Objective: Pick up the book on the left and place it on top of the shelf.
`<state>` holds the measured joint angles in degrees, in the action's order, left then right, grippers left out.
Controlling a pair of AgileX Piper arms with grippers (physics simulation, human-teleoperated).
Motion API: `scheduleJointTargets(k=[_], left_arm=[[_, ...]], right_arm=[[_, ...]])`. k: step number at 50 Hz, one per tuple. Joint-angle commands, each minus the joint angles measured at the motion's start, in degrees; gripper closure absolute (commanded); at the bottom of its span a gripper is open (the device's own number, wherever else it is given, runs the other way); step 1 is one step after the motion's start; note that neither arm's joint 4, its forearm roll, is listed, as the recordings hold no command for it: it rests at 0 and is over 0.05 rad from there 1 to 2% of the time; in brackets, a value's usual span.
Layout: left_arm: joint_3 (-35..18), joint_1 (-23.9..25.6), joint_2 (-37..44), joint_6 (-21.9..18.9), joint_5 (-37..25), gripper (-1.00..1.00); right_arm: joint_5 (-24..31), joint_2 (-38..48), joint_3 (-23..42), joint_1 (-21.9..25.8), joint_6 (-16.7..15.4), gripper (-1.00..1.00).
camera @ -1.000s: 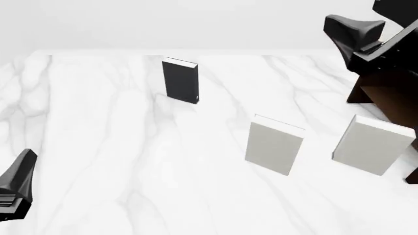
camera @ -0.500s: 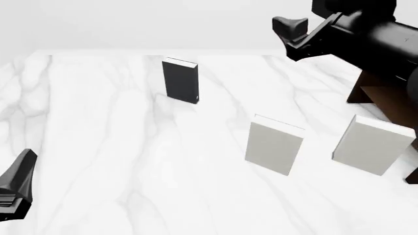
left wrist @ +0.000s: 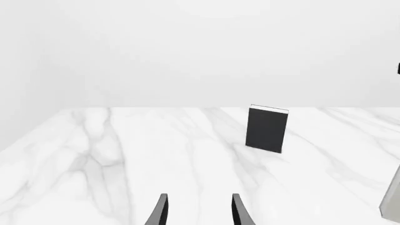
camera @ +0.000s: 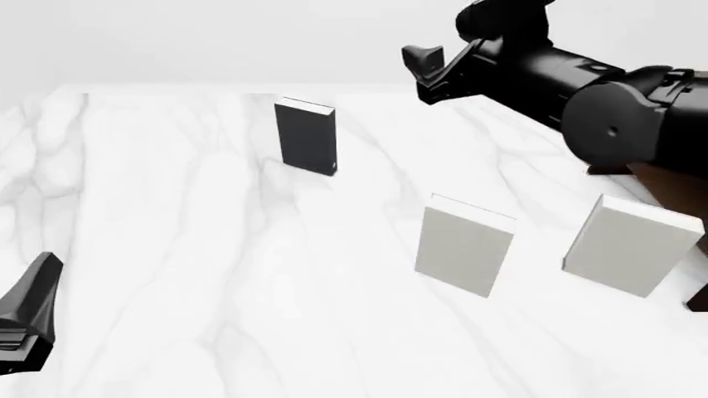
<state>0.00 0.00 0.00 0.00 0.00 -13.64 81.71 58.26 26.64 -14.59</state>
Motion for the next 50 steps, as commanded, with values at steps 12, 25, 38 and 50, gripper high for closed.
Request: scheduleJointTargets(k=[12,25,38,50], left_arm=[[0.0,0.0,0.0,0.0,0.0,-1.0],[0.0,0.0,0.0,0.0,0.0,-1.0],[0.0,0.0,0.0,0.0,0.0,-1.0],[0.0,0.0,0.0,0.0,0.0,-1.0]], right_arm=[[-2.17,10.17,7.33,1.54,1.54,-1.0],[-1.7,16.04,13.44,2.07,2.11,-1.0],[-1.42,21.18,17.94,3.29,2.75,-1.0],[-1.47,24.3,20.05,3.54,3.48,-1.0]])
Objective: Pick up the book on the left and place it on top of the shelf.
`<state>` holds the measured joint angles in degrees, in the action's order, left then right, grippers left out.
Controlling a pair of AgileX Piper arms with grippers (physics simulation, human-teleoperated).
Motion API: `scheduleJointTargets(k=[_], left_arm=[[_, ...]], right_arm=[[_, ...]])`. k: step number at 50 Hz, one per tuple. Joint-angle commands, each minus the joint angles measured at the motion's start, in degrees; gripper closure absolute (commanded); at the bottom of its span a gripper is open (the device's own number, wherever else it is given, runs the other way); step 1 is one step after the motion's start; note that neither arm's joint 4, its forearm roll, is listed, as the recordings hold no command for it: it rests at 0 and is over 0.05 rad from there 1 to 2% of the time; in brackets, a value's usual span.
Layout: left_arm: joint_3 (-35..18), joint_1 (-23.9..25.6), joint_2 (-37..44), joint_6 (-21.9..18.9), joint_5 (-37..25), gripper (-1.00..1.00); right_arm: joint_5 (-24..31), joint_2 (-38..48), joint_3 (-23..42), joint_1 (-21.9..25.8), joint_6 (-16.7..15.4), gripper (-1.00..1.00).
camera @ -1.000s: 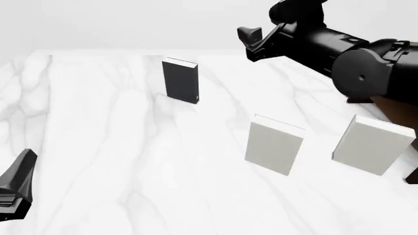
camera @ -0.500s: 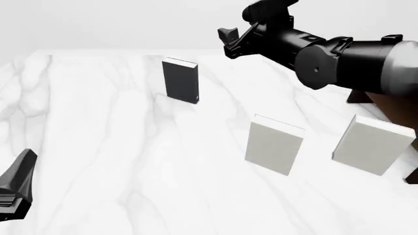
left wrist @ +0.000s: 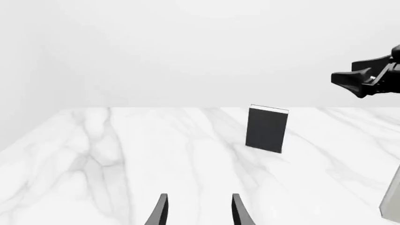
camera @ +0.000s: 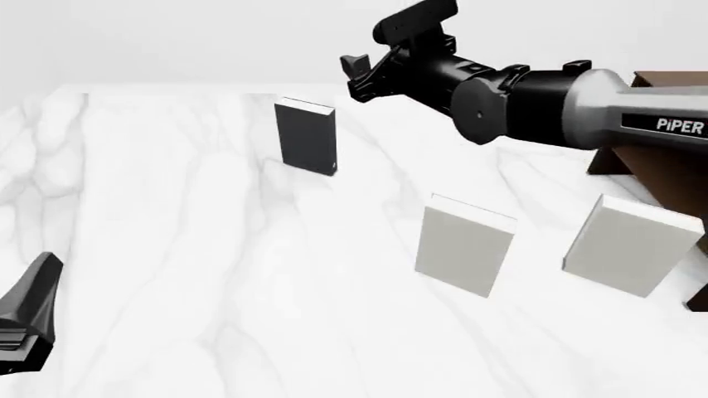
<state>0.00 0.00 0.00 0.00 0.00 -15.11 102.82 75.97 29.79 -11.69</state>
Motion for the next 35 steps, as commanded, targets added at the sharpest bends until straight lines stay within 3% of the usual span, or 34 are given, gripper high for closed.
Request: scheduleJointTargets(k=[1,35], left_arm=[[0.0,0.0,0.0,0.0,0.0,-1.0],[0.0,0.0,0.0,0.0,0.0,-1.0]], right_arm=[[-0.03,3.42,2.41,0.44,0.61,-1.0],[-1.53,10.37,5.21,0.59,2.37,-1.0]])
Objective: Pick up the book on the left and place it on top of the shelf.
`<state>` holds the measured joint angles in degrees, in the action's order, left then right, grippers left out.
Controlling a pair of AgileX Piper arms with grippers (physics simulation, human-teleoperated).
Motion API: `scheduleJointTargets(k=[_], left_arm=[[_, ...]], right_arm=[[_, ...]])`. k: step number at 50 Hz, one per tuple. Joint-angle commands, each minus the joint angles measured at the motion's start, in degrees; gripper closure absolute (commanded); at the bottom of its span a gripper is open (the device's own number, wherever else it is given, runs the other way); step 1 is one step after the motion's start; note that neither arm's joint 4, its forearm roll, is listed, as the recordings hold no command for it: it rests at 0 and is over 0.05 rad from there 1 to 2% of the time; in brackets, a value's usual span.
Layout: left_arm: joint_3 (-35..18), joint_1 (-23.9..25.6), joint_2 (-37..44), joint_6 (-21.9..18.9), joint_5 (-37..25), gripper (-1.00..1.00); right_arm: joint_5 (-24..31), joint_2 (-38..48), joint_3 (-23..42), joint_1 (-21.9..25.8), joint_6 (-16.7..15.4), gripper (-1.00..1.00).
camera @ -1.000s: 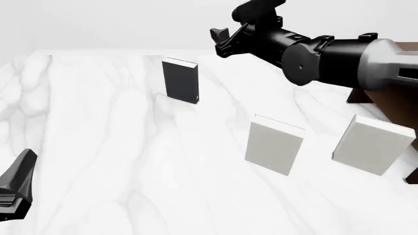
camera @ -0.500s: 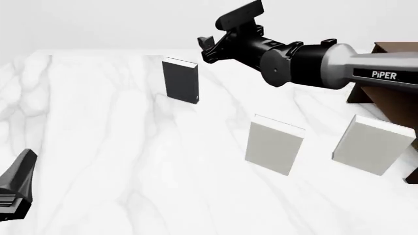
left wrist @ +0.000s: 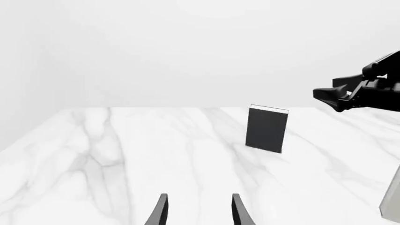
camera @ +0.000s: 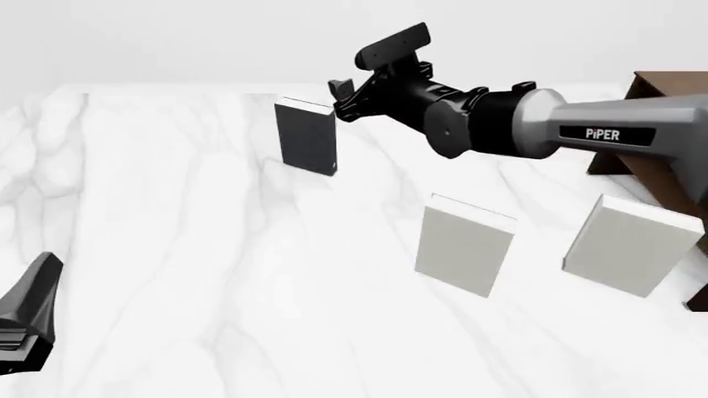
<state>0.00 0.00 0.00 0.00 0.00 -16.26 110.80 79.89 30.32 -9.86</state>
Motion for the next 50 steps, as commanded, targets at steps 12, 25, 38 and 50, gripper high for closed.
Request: scheduleJointTargets(k=[12,25,38,50], left_arm=[[0.0,0.0,0.0,0.0,0.0,-1.0],[0.0,0.0,0.0,0.0,0.0,-1.0],[0.0,0.0,0.0,0.0,0.0,-1.0],[0.0,0.0,0.0,0.0,0.0,-1.0]], right_arm=[[-0.13,5.38,3.38,0.95,1.3,-1.0],[0.03,8.47,6.3,1.38,1.77,-1.0],[1.2,12.03,10.04,0.89,1.8,-1.0],[1.46,14.16,11.36,0.87,1.9,-1.0]])
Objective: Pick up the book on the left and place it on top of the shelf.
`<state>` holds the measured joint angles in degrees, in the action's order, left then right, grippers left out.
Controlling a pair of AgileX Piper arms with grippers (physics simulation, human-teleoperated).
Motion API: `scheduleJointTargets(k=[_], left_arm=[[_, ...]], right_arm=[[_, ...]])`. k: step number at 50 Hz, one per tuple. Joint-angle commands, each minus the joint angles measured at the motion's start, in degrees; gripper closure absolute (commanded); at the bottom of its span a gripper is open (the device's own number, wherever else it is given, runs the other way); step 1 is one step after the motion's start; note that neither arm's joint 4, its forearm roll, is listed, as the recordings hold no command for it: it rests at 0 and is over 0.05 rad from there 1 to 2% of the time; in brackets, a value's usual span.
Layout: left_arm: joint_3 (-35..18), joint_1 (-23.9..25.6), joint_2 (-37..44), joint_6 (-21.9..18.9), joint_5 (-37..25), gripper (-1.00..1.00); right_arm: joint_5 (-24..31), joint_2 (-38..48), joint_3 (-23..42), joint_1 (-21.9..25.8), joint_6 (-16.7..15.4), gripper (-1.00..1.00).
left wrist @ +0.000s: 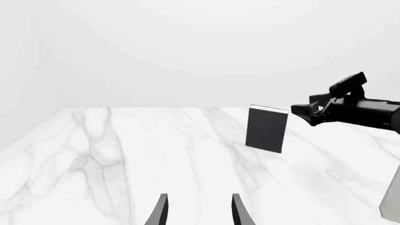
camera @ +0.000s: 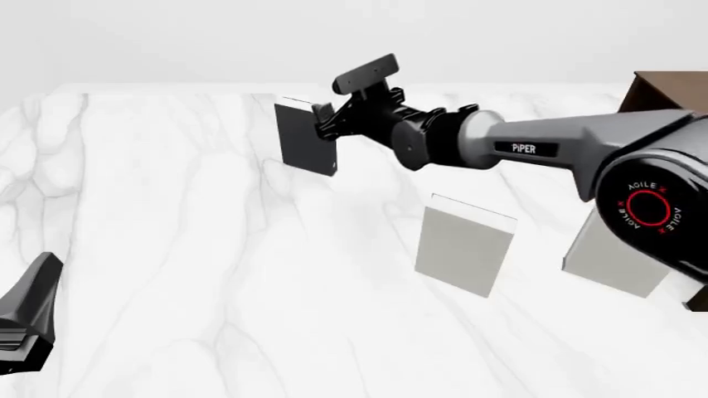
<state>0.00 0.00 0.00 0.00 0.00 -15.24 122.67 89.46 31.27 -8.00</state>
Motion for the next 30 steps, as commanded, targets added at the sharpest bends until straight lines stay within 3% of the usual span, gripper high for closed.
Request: scheduleJointTargets(k=[1,30], left_arm=[[0.0,0.0,0.0,0.0,0.0,-1.0],[0.0,0.0,0.0,0.0,0.0,-1.0]], right_arm=[[0.59,2.54,2.08,-0.12,0.02,-1.0],[2.45,8.94,8.33,-0.29,0.39,-1.0]])
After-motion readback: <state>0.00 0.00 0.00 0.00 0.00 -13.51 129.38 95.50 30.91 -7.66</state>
